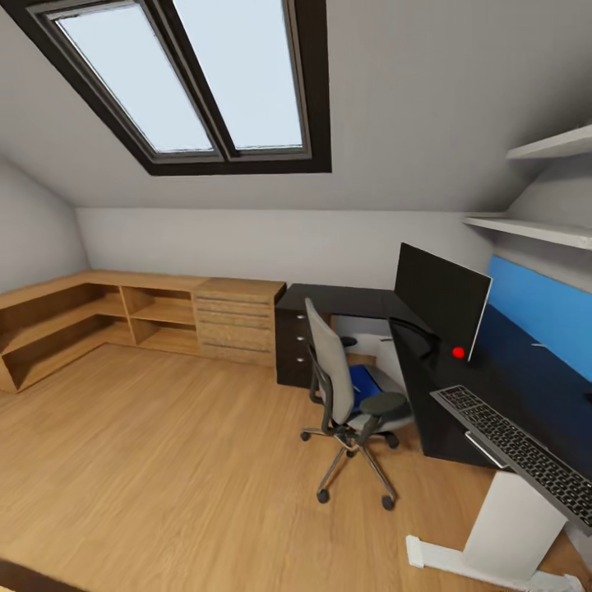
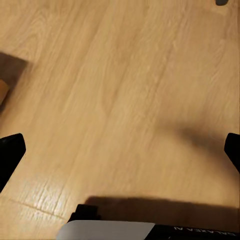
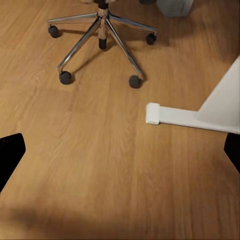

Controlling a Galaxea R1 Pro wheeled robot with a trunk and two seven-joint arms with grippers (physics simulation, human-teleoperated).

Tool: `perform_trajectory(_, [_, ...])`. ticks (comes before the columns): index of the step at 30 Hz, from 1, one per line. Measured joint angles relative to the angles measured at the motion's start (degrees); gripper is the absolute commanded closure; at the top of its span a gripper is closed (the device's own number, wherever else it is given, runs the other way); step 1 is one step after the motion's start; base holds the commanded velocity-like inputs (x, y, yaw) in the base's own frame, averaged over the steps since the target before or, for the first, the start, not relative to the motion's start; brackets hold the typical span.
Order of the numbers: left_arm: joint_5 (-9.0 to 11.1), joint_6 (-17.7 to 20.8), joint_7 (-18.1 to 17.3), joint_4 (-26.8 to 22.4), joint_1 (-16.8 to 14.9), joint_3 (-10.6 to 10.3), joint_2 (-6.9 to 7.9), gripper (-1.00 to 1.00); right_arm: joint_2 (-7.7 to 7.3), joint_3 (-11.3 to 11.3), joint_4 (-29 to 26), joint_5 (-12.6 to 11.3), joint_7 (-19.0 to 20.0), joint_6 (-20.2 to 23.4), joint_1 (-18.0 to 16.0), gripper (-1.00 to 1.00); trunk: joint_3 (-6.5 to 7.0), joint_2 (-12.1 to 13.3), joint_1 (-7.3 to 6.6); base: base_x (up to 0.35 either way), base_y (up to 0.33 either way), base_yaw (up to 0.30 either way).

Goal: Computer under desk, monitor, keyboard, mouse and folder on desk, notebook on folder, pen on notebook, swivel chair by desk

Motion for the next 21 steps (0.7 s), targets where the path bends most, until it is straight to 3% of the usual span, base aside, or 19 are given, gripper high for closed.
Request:
perform_trajectory(9, [0.00,0.02,0.00,0.00,0.00,0.00,0.00,-1.00,-0.02,-0.03,0.01,0.00,0.00,0.06,-0.01,-1.00,-0.24,0.00,0.00,0.264,0.235,-0.243])
perform_trajectory(17, [0.00,0.05,0.00,0.01,0.00,0.03,0.09,-1.00,0.04,-0.08,0.03,-0.08,-0.07,0.06,-0.02,-1.00,-0.92,0.00,0.00,0.260,0.229,-0.033])
perform_trajectory(21, [0.04,0.07,0.00,0.02,0.00,0.03,0.08,-1.00,0.01,-0.08,0.03,-0.08,-0.10,0.10,-0.02,-1.00,-1.28,0.00,0.02,0.089,0.079,-0.002])
